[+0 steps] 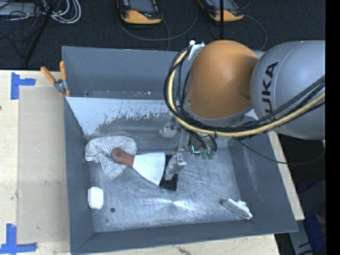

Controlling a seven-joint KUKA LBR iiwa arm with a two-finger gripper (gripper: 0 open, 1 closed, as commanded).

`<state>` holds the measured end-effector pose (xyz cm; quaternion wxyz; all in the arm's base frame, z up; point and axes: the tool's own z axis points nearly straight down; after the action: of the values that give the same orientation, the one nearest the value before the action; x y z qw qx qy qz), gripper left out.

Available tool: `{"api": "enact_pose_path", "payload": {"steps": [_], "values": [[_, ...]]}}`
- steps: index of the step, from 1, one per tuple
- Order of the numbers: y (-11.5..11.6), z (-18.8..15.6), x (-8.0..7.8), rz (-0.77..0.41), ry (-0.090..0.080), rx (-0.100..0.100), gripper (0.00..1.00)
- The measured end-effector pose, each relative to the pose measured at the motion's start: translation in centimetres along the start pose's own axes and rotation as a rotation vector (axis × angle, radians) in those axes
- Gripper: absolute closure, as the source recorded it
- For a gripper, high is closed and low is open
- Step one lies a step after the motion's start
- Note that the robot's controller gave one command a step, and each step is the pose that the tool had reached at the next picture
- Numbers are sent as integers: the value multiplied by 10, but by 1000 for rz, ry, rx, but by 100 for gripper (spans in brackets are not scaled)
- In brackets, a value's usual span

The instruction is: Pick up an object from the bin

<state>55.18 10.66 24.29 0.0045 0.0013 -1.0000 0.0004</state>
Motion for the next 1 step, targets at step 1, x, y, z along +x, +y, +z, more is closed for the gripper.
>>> {"api": "enact_pose_path", "payload": {"steps": [1], "values": [[-1,-4,-1,3,-8,-1,0]]}}
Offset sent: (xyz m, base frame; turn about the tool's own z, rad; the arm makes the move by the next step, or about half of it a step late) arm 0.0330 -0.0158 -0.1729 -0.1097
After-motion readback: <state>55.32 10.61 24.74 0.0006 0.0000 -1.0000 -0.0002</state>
